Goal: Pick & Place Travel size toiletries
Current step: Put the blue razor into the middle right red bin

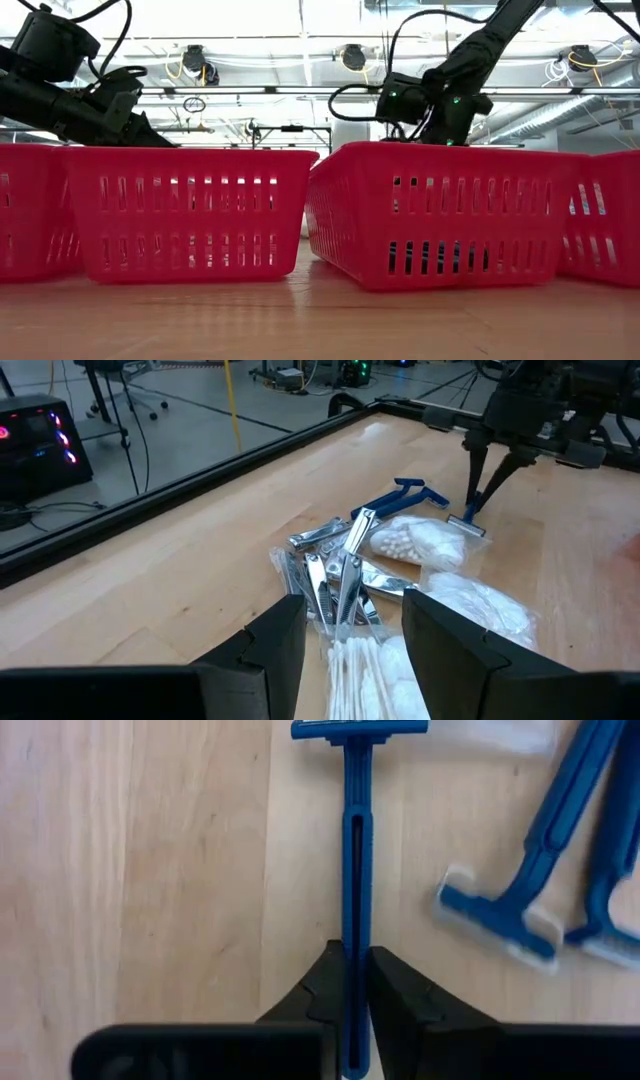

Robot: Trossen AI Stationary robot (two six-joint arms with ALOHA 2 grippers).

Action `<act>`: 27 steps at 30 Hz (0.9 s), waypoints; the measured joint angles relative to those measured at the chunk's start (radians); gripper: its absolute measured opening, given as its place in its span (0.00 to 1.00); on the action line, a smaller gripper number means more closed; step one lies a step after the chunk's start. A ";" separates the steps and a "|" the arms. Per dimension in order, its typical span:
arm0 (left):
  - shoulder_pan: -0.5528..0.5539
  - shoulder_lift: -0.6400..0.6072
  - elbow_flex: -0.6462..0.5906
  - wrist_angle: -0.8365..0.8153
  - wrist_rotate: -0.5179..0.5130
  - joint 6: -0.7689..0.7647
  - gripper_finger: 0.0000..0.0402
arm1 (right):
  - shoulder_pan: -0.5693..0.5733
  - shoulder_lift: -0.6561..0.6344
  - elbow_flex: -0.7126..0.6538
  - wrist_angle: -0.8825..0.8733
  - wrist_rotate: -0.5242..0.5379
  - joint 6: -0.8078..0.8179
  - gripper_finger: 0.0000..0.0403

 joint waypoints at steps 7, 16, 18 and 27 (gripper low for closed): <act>0.000 0.000 0.000 0.000 -0.002 -0.001 0.41 | 0.048 -0.182 0.001 0.014 0.105 0.021 0.04; 0.000 0.000 0.000 0.004 -0.005 -0.015 0.41 | 0.274 -0.332 0.001 0.112 0.097 0.282 0.04; 0.000 0.000 0.000 0.005 -0.005 -0.016 0.41 | 0.345 -0.332 0.001 0.144 0.097 0.329 0.04; 0.000 0.000 0.000 0.003 -0.035 -0.057 0.41 | 0.592 -0.247 0.001 0.318 0.179 0.590 0.04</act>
